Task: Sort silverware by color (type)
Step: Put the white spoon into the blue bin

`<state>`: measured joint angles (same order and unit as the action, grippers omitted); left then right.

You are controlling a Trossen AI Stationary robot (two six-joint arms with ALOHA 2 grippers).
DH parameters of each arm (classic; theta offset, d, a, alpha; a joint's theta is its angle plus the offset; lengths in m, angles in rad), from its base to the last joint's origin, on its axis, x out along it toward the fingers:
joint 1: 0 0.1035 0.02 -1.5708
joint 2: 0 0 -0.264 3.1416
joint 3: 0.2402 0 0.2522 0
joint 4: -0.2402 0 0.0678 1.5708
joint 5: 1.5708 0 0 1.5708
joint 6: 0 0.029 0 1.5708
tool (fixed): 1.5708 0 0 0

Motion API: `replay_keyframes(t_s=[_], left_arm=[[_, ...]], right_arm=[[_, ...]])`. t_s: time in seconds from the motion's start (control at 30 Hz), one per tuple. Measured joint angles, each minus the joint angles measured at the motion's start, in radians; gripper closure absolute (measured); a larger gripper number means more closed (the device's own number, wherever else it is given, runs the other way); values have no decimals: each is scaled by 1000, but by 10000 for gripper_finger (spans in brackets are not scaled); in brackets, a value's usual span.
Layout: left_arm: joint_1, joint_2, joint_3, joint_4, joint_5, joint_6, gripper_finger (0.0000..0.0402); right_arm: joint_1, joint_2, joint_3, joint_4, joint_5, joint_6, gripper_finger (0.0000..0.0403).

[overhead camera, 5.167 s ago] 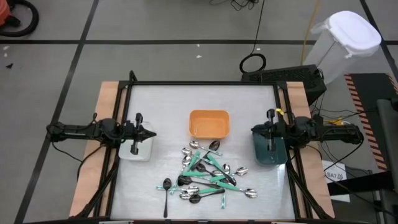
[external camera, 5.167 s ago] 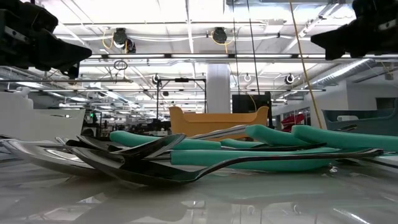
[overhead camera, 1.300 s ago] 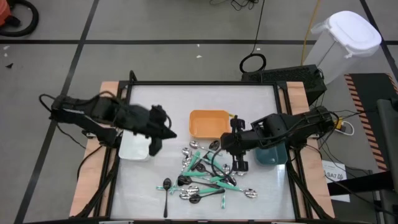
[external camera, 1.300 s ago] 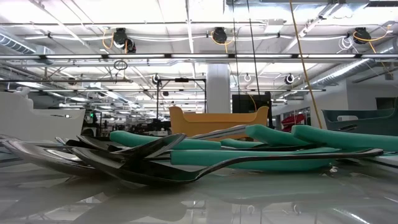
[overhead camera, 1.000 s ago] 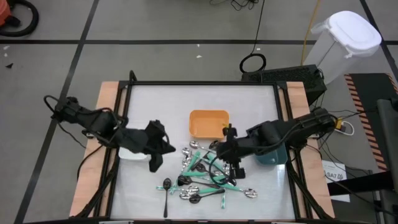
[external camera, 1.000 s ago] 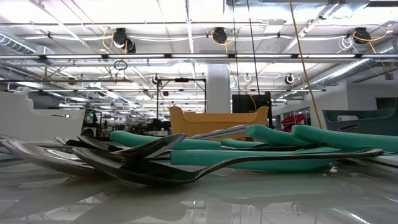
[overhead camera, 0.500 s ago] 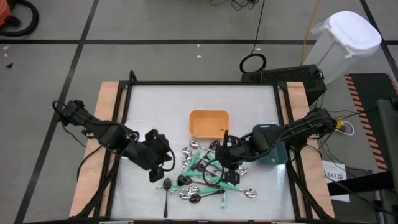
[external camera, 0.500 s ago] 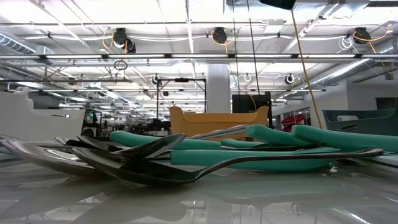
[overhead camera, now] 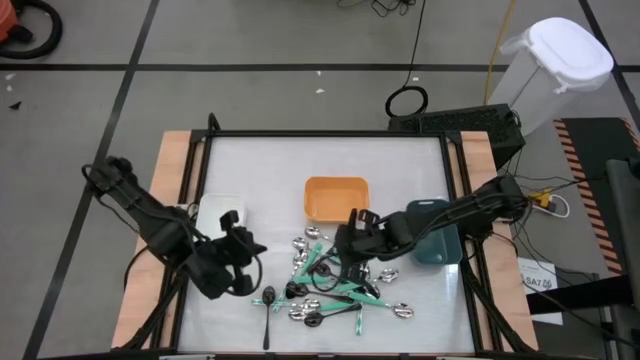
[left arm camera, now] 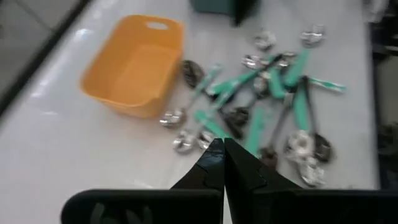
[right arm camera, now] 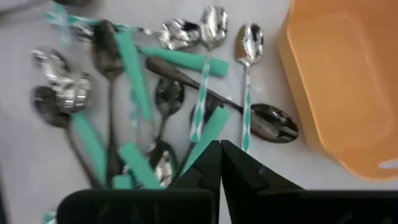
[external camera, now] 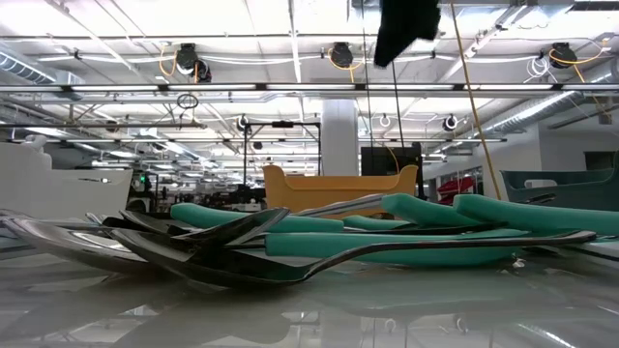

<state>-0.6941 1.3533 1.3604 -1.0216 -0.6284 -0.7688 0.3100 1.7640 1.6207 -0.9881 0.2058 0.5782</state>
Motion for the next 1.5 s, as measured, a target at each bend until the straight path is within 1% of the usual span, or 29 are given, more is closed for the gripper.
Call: replay_keyframes(t_s=[0.1, 0.17, 0.33, 0.4, 0.47, 0.6, 0.7, 0.83, 0.93, 1.0, 1.07, 1.17, 1.3, 1.5], left_arm=[[-16, -18, -23, 42, 8, 3, 401], [-17, -28, -27, 47, 9, 0, 401], [-16, -43, -27, 51, 10, -4, 401], [-9, -48, -27, 61, 29, 0, 401], [1, -53, -27, 59, 69, 4, 401], [20, -55, -10, 56, 138, 2, 401], [29, -55, 6, 56, 138, 21, 401], [50, -56, 7, 41, 134, 48, 401], [59, -56, 7, 27, 131, 73, 401], [62, -56, 7, 26, 132, 92, 401], [62, -56, 7, 26, 132, 104, 401], [62, -55, 7, 26, 132, 110, 401], [62, -55, 7, 27, 132, 121, 401], [62, -55, 7, 27, 132, 139, 401]], right_arm=[[-17, 52, 0, 6, -6, -15, 390], [-35, 86, 0, 19, -53, -23, 379], [-63, 151, 0, 129, -156, -99, 343], [-68, 167, 0, 164, -158, -96, 328], [-71, 176, 0, 199, -159, -93, 313], [-76, 192, 0, 214, -158, -106, 286], [-80, 199, -1, 214, -163, -121, 269], [-100, 195, -49, 284, -213, -124, 251], [-116, 192, -103, 328, -255, -92, 243], [-125, 192, -120, 378, -279, -84, 239], [-132, 190, -129, 392, -291, -86, 238], [-134, 190, -130, 392, -284, -113, 240], [-134, 197, -129, 365, -242, -158, 243], [-133, 229, -130, 340, -236, -146, 243]])
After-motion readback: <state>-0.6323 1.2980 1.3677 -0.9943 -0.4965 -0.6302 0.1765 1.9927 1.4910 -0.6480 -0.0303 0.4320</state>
